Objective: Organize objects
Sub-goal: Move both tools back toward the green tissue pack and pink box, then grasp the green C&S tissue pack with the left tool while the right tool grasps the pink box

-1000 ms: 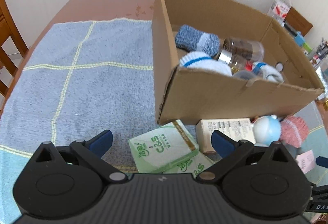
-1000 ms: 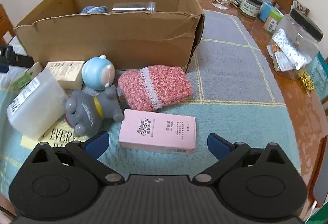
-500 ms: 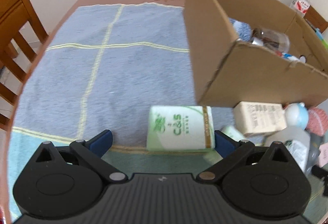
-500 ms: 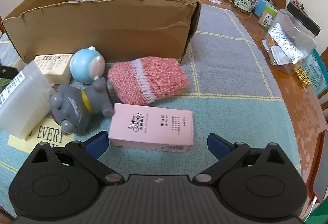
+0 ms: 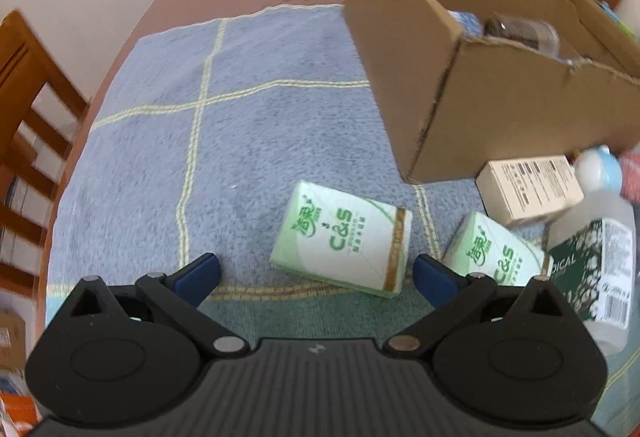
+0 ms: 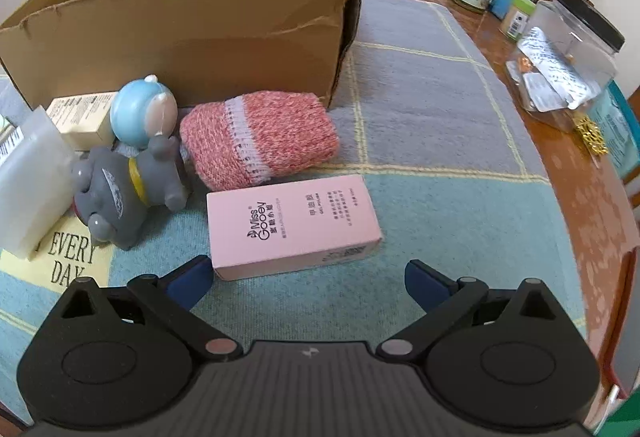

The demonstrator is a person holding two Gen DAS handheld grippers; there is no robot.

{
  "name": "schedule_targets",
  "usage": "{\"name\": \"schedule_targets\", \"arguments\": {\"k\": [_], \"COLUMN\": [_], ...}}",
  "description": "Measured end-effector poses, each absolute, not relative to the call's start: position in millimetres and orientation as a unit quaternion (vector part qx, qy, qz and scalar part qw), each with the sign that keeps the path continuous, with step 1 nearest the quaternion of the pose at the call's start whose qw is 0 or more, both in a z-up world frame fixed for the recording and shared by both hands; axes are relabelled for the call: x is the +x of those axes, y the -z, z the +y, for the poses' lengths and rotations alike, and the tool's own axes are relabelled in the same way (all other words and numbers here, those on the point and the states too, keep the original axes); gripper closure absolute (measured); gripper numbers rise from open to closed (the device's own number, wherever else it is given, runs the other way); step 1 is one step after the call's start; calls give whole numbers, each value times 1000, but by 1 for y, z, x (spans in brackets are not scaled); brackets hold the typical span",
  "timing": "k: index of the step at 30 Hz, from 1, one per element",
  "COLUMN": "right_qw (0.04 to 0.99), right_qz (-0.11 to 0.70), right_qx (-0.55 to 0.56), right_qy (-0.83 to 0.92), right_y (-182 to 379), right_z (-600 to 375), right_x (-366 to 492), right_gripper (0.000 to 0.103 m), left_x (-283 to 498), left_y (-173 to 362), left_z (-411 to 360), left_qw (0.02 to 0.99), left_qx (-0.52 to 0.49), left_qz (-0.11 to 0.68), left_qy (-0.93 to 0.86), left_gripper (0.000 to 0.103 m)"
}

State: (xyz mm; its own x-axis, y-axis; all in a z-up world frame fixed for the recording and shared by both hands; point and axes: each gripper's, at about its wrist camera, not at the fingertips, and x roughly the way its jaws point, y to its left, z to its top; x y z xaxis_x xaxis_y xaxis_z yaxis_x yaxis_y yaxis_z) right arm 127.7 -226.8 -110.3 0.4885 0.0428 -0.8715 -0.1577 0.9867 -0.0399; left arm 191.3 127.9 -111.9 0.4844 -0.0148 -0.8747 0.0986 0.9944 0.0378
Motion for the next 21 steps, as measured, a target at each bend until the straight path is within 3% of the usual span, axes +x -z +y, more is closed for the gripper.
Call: {"name": "schedule_targets", "arguments": {"k": [21], "right_qw": [871], "right_qz": [483], "right_qx": [-48], "right_qy": [-79], "right_y": [112], "right_z": [-232], "right_x": [125], "right_gripper": [0], "left_x": [200], "left_y": [117], "left_z": [123], "left_qw": [869], "left_qx": [71], "left_qz": [479], "left_qy": [103], "left_gripper": [1]}}
